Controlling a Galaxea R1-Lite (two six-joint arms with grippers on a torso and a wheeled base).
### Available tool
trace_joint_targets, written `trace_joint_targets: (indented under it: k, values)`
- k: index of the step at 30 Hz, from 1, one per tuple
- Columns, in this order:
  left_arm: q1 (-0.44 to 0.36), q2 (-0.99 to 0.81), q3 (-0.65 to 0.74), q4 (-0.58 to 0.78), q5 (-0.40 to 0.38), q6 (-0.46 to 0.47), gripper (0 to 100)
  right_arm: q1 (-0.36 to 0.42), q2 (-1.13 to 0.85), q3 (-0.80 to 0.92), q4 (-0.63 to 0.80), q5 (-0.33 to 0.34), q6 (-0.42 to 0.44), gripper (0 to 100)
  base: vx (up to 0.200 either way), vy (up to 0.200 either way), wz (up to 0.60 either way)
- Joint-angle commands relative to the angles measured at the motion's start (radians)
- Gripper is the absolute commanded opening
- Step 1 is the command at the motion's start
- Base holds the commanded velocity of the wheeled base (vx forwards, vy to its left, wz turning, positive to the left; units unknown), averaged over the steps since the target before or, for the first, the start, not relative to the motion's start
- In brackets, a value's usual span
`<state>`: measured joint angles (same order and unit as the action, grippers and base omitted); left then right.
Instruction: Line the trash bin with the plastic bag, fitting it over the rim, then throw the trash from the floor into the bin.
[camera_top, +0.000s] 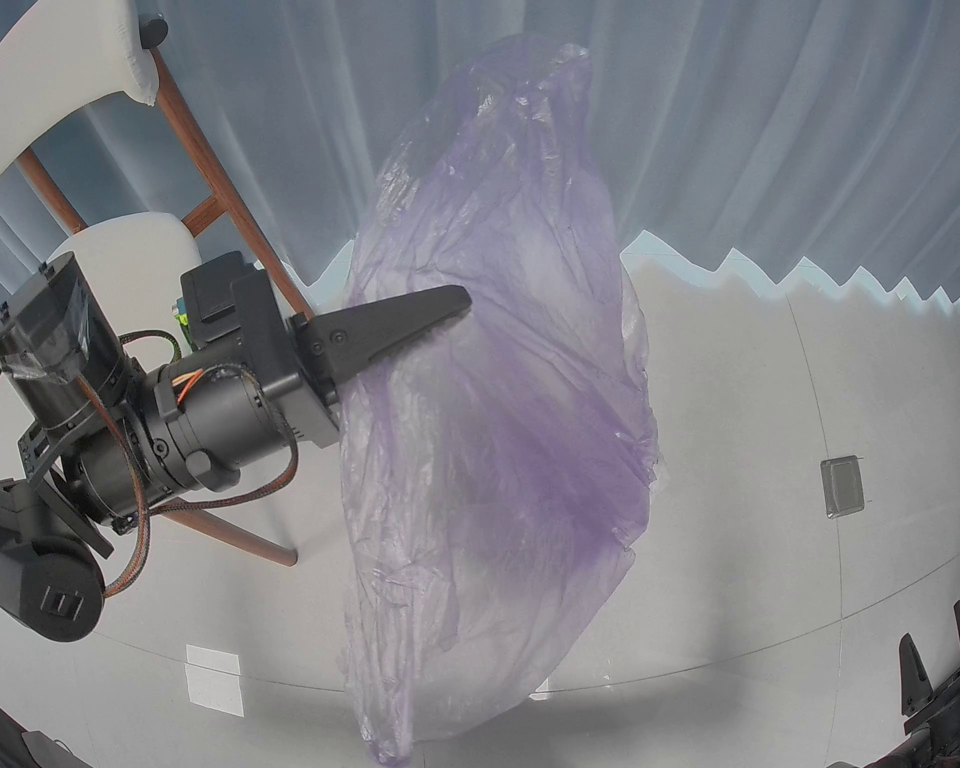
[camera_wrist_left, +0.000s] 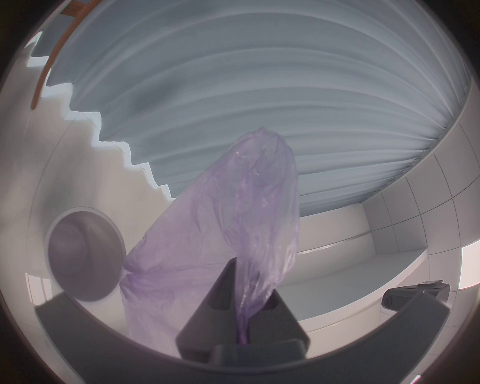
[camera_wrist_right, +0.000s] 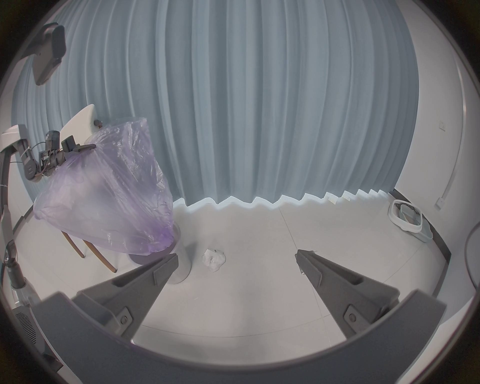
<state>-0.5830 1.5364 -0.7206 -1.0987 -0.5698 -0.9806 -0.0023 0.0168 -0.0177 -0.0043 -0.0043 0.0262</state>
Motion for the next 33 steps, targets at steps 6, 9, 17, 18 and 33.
trace_joint_targets:
  k: [6, 9, 17, 18, 33]
  values:
    - [0.023, -0.002, 0.036, 0.0, 0.001, 0.008, 0, 0.001, -0.015, 0.018, 0.0, 0.001, 0.0, 100, 0.0, 0.0, 0.0]
    - [0.031, 0.002, 0.064, -0.001, 0.002, 0.063, 0, -0.001, -0.015, 0.018, 0.0, 0.001, 0.0, 100, 0.0, 0.0, 0.0]
    - [0.018, 0.085, 0.087, -0.007, 0.007, 0.201, 0, -0.001, -0.015, 0.018, 0.0, 0.0, 0.0, 100, 0.0, 0.0, 0.0]
    - [0.018, 0.107, 0.084, -0.018, 0.007, 0.211, 0, 0.001, -0.015, 0.018, 0.0, 0.0, 0.0, 100, 0.0, 0.0, 0.0]
    - [-0.005, 0.346, -0.026, -0.291, 0.119, 0.211, 0, -0.001, -0.015, 0.018, 0.0, 0.0, 0.0, 100, 0.0, 0.0, 0.0]
